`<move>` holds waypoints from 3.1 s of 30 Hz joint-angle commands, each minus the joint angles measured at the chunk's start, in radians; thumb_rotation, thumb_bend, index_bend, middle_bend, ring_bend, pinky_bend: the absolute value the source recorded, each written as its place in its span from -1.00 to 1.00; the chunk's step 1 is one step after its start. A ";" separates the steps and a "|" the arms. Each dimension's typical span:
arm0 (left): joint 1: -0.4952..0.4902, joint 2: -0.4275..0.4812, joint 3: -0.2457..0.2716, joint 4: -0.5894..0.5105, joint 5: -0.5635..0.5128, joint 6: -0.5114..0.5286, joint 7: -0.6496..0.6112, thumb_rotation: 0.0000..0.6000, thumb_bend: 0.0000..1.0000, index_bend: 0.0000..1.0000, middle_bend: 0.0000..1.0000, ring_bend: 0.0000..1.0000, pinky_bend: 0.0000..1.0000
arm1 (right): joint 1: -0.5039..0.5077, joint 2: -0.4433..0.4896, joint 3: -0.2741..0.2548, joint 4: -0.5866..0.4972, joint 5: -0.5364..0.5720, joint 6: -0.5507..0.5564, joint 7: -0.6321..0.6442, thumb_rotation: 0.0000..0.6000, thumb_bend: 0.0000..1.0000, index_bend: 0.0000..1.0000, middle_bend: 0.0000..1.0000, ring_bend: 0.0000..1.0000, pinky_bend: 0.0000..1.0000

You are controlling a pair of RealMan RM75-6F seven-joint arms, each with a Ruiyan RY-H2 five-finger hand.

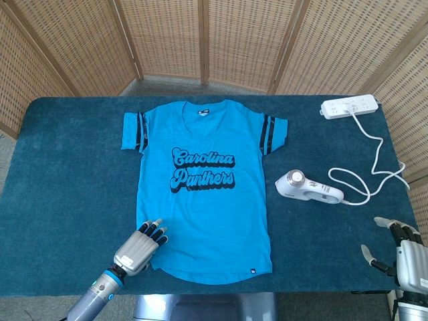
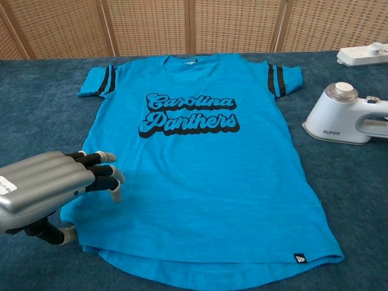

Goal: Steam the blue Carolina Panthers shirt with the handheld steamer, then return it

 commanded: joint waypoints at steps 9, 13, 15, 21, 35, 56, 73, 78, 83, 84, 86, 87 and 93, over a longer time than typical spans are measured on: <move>-0.013 -0.015 0.017 0.008 -0.020 0.019 0.007 0.66 -0.06 0.04 -0.62 -0.93 -0.72 | -0.008 0.005 -0.001 -0.001 -0.001 0.003 0.000 0.78 -0.37 -0.45 -0.34 -0.51 -0.66; -0.019 -0.016 0.009 0.010 0.005 0.041 -0.043 0.67 -0.07 0.04 -0.62 -0.93 -0.72 | -0.005 0.003 0.000 -0.007 -0.005 0.000 -0.008 0.77 -0.37 -0.44 -0.34 -0.51 -0.66; -0.023 -0.010 0.008 0.009 0.014 0.046 -0.059 0.69 -0.08 0.04 -0.62 -0.93 -0.72 | -0.003 0.003 0.000 -0.010 -0.006 -0.003 -0.015 0.77 -0.37 -0.44 -0.34 -0.51 -0.66; -0.033 0.016 0.009 -0.015 0.027 0.058 -0.082 0.69 -0.08 0.04 -0.62 -0.93 -0.72 | 0.025 -0.001 0.013 -0.029 -0.010 -0.032 -0.046 0.78 -0.37 -0.44 -0.34 -0.50 -0.63; -0.051 0.024 0.038 -0.041 -0.003 0.040 -0.074 0.68 -0.09 0.04 -0.62 -0.93 -0.72 | 0.185 -0.038 0.090 -0.102 0.009 -0.188 -0.213 0.76 -0.37 -0.45 -0.40 -0.53 -0.58; -0.080 0.007 0.036 -0.038 -0.055 0.044 -0.059 0.69 -0.09 0.04 -0.62 -0.93 -0.72 | 0.381 -0.220 0.201 0.086 0.262 -0.305 -0.507 0.81 -0.46 -0.95 -0.75 -0.85 -0.72; -0.094 0.004 0.046 -0.039 -0.069 0.063 -0.059 0.70 -0.09 0.04 -0.62 -0.93 -0.72 | 0.440 -0.307 0.185 0.215 0.318 -0.320 -0.565 0.80 -0.45 -0.94 -0.75 -0.85 -0.72; -0.095 0.003 0.049 -0.039 -0.069 0.066 -0.063 0.70 -0.09 0.04 -0.62 -0.93 -0.72 | 0.453 -0.324 0.187 0.250 0.332 -0.323 -0.582 0.80 -0.46 -0.94 -0.75 -0.85 -0.72; -0.096 0.005 0.052 -0.039 -0.067 0.071 -0.068 0.70 -0.09 0.04 -0.62 -0.93 -0.72 | 0.460 -0.336 0.184 0.286 0.344 -0.324 -0.593 0.79 -0.46 -0.95 -0.75 -0.85 -0.72; -0.097 0.005 0.052 -0.039 -0.067 0.072 -0.069 0.69 -0.09 0.04 -0.62 -0.93 -0.72 | 0.461 -0.339 0.183 0.297 0.347 -0.325 -0.596 0.80 -0.46 -0.95 -0.75 -0.85 -0.72; -0.098 0.005 0.053 -0.039 -0.068 0.072 -0.071 0.68 -0.10 0.04 -0.62 -0.93 -0.72 | 0.465 -0.347 0.181 0.318 0.354 -0.329 -0.600 0.80 -0.46 -0.95 -0.75 -0.85 -0.72; -0.099 0.005 0.054 -0.040 -0.068 0.072 -0.071 0.67 -0.10 0.04 -0.62 -0.93 -0.72 | 0.466 -0.351 0.181 0.327 0.357 -0.331 -0.599 0.79 -0.46 -0.94 -0.75 -0.85 -0.72; -0.099 0.005 0.056 -0.044 -0.068 0.079 -0.070 0.69 -0.10 0.04 -0.62 -0.93 -0.72 | 0.481 -0.377 0.179 0.395 0.376 -0.353 -0.607 0.79 -0.44 -0.93 -0.74 -0.85 -0.70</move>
